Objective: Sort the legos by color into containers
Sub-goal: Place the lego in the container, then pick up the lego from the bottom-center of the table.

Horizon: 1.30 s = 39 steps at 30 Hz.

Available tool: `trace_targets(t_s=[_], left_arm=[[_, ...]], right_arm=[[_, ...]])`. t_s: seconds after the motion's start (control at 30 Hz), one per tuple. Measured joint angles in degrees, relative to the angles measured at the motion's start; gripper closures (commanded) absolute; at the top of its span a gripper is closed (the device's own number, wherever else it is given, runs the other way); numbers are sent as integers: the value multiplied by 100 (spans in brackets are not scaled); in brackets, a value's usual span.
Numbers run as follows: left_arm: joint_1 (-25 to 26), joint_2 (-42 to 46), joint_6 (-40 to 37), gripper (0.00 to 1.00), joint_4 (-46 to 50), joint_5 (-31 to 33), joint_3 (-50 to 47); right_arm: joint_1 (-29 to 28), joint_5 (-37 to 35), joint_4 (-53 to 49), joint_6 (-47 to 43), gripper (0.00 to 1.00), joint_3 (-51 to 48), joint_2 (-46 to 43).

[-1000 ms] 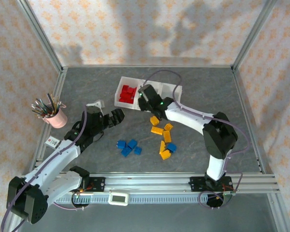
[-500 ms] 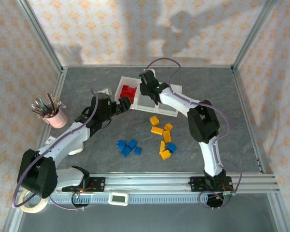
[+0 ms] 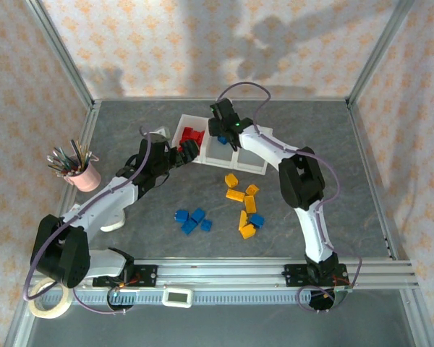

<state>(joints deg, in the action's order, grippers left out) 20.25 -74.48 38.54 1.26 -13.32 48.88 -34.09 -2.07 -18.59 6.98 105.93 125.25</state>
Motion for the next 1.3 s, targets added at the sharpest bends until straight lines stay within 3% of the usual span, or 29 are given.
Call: trace_targets(t_s=[0.23,0.57,1.0,1.3], left_arm=[[0,490,-55,1,111,-9,-35],[0,1703,-42,1,476,-44,-883],[-2,2999,269,1,1182,225,-1703],[0,3438,450,1,1497,522,-1862]], right_arm=[[-173,212,162,4,39,-1517,-1309],[-1108,365,487,186,31,-3445,-2691],[-2402,426,839,634,27,-4522,-2824],[-2806,385,1008,651,23,-4518,-2358]])
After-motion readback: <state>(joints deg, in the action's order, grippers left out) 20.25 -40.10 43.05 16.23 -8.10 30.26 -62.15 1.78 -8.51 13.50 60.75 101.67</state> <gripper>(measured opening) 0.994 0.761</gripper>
